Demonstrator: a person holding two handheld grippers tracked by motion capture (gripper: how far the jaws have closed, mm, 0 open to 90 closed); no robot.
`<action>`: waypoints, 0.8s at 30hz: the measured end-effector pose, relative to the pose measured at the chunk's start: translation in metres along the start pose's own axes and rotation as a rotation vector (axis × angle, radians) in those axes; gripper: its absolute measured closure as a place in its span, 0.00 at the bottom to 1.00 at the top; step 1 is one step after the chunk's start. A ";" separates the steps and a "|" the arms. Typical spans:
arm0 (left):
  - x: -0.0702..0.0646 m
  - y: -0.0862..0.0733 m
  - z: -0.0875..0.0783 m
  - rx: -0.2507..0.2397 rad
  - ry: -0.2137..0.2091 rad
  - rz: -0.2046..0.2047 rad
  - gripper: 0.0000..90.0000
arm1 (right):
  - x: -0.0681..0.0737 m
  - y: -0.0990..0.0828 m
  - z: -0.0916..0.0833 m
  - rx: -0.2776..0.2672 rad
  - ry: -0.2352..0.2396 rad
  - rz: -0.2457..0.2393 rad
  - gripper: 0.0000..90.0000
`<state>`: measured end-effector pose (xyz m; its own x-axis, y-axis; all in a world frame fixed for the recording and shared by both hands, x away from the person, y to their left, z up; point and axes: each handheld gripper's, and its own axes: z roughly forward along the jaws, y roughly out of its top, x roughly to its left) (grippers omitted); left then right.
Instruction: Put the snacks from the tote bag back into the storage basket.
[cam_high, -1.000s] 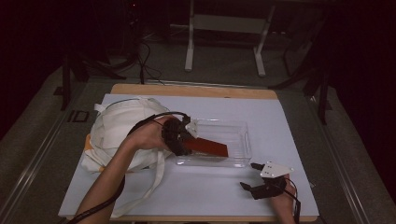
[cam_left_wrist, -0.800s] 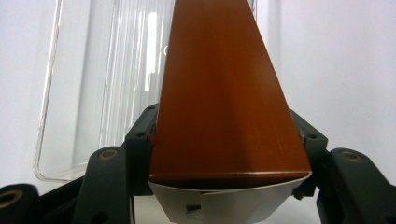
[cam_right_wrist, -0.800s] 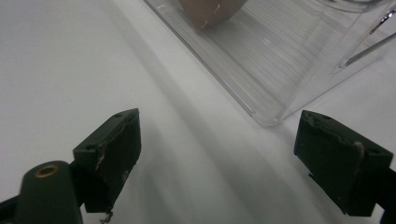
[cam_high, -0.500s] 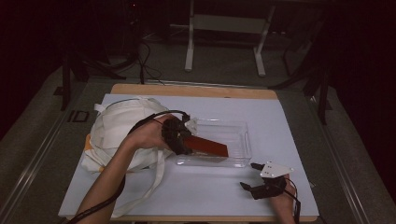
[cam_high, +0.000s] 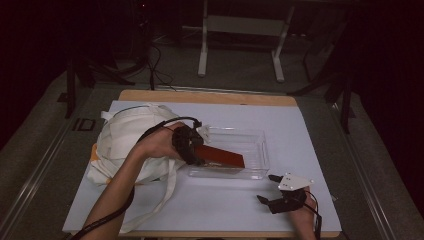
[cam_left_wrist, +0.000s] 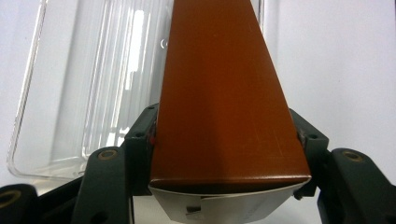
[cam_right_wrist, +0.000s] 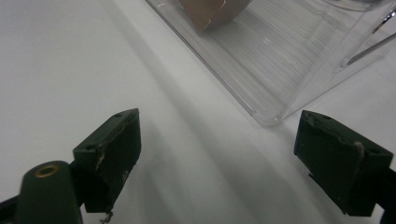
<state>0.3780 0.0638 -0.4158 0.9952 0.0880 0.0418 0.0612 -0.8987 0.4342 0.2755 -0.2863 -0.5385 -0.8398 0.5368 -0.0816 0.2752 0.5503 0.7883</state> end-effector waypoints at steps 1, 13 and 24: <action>0.000 0.000 0.001 -0.002 -0.002 -0.001 0.47 | 0.000 0.000 0.000 0.001 0.000 0.000 0.17; 0.004 0.007 0.012 0.008 -0.024 -0.002 0.46 | 0.000 0.000 0.000 0.005 0.000 -0.003 0.17; 0.009 0.007 0.018 0.065 -0.057 -0.070 0.43 | 0.000 0.000 0.000 0.006 0.001 -0.004 0.17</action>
<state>0.3882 0.0510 -0.4287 0.9910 0.1284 -0.0386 0.1335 -0.9174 0.3748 0.2754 -0.2856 -0.5386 -0.8414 0.5339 -0.0836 0.2751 0.5564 0.7841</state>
